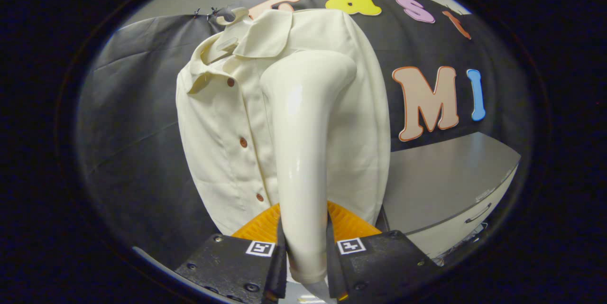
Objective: Iron the clothes twice with a garment steamer, once on the left side and once on the right side.
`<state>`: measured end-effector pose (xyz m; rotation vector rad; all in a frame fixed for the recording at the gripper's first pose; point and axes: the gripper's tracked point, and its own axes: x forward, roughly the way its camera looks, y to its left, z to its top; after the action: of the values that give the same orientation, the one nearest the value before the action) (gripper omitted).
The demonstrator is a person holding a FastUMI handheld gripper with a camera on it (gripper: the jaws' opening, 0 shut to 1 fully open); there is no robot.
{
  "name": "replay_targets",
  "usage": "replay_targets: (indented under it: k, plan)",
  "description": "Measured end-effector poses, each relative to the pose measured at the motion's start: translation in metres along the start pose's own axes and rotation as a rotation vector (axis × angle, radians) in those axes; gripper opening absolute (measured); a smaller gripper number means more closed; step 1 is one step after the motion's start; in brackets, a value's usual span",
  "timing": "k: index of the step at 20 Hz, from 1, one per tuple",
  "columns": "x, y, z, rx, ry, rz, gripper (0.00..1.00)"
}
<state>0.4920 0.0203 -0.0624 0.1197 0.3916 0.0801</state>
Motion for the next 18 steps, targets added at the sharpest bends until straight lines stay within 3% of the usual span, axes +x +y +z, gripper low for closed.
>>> replay_targets:
  k: [18]
  plan:
    - [0.024,-0.018,-0.144,0.046,0.251,0.025,0.34]
